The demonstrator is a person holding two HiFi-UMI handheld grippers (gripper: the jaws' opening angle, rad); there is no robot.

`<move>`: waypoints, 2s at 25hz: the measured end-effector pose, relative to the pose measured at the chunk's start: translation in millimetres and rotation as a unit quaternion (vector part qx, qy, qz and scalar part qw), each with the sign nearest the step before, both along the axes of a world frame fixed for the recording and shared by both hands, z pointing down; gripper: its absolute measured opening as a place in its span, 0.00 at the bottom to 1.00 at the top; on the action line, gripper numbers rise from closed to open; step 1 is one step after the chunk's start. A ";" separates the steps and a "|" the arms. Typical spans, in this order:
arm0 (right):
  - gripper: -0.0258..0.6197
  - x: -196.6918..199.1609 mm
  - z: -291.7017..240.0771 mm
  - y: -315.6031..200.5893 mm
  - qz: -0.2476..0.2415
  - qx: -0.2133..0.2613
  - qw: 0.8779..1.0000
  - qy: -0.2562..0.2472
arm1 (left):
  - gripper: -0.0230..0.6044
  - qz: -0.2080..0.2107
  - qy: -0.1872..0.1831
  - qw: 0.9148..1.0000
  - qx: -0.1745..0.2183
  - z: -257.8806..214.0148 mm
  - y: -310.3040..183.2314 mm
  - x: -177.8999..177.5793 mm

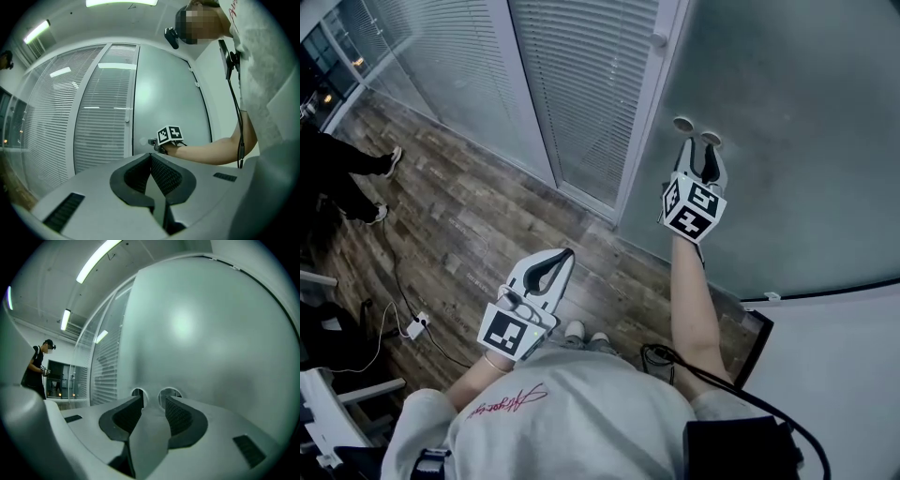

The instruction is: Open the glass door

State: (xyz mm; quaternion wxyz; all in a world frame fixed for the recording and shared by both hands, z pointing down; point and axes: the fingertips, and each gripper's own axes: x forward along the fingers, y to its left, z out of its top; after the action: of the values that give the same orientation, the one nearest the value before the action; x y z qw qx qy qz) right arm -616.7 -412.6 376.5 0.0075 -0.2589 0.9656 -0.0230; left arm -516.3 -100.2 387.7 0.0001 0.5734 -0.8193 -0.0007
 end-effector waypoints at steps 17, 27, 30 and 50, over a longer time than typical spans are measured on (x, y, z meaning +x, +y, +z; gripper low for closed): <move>0.24 -29.0 0.4 -21.1 0.061 0.022 0.998 0.011 | 0.06 -0.010 0.007 1.000 0.001 5.3 27.2 -34.2; 0.22 -21.5 -0.1 -14.1 0.075 0.025 0.997 0.014 | 0.06 0.015 0.020 1.000 -0.002 16.4 21.5 -32.1; 0.22 -20.6 1.5 -10.5 0.074 0.023 0.997 0.015 | 0.06 0.021 0.020 1.000 -0.003 18.4 20.0 -33.0; 0.22 19.3 -0.4 35.0 0.055 0.029 0.998 0.006 | 0.06 0.067 0.014 0.998 0.005 23.8 27.0 -17.6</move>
State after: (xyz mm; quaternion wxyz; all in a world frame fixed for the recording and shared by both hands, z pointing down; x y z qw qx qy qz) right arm -597.5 -377.6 376.0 0.0100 -0.3111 0.9503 0.0069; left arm -533.9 -73.2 411.5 0.0091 0.6267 -0.7791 -0.0125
